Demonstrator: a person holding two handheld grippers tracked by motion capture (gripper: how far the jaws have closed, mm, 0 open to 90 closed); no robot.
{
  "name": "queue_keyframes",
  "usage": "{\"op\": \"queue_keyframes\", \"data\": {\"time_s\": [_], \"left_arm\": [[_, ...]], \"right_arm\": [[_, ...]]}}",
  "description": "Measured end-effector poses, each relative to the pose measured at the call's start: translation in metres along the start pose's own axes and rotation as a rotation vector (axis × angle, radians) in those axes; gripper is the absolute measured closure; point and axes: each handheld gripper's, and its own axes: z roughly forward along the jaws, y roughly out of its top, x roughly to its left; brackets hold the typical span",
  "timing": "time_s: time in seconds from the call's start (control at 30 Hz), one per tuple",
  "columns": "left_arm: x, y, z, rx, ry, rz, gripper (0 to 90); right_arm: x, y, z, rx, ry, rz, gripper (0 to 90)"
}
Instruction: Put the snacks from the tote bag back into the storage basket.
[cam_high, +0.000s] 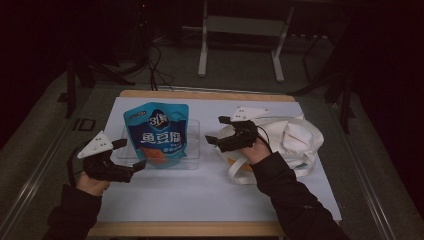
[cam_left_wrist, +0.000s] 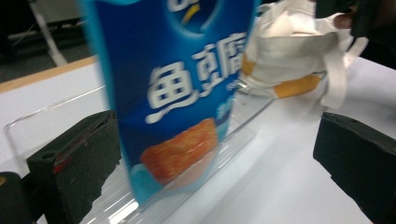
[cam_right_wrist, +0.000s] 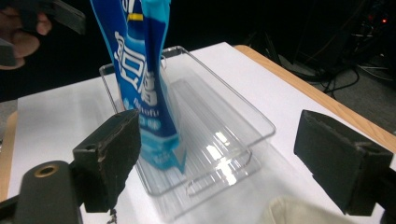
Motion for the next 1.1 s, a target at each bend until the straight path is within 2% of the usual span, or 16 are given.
{"op": "queue_keyframes", "data": {"time_s": [0.1, 0.27, 0.47, 0.63, 0.7, 0.8, 0.93, 1.1], "left_arm": [[-0.011, 0.002, 0.000, -0.019, -0.033, 0.015, 1.0], [-0.025, 0.005, 0.010, -0.013, -0.090, 0.027, 1.0], [-0.043, 0.009, 0.029, 0.001, -0.149, 0.061, 1.0], [-0.056, 0.014, 0.044, 0.006, -0.216, 0.072, 0.9], [-0.062, 0.016, 0.053, 0.015, -0.244, 0.089, 1.0], [-0.065, 0.017, 0.058, 0.022, -0.264, 0.094, 1.0], [-0.070, 0.017, 0.066, 0.025, -0.272, 0.104, 1.0], [-0.076, 0.014, 0.078, 0.038, -0.284, 0.117, 1.0]], "right_arm": [[0.001, -0.006, -0.008, 0.001, -0.011, 0.003, 14.6], [0.002, -0.016, -0.020, -0.003, -0.024, 0.014, 14.5], [0.006, -0.028, -0.034, -0.013, -0.031, 0.026, 14.5], [0.007, -0.036, -0.042, -0.019, -0.030, 0.028, 14.5], [0.009, -0.042, -0.049, -0.019, -0.039, 0.031, 14.5], [0.010, -0.046, -0.054, -0.021, -0.054, 0.031, 14.5], [0.010, -0.054, -0.063, -0.033, -0.071, 0.049, 14.5], [0.011, -0.064, -0.074, -0.029, -0.101, 0.045, 14.5]]}}
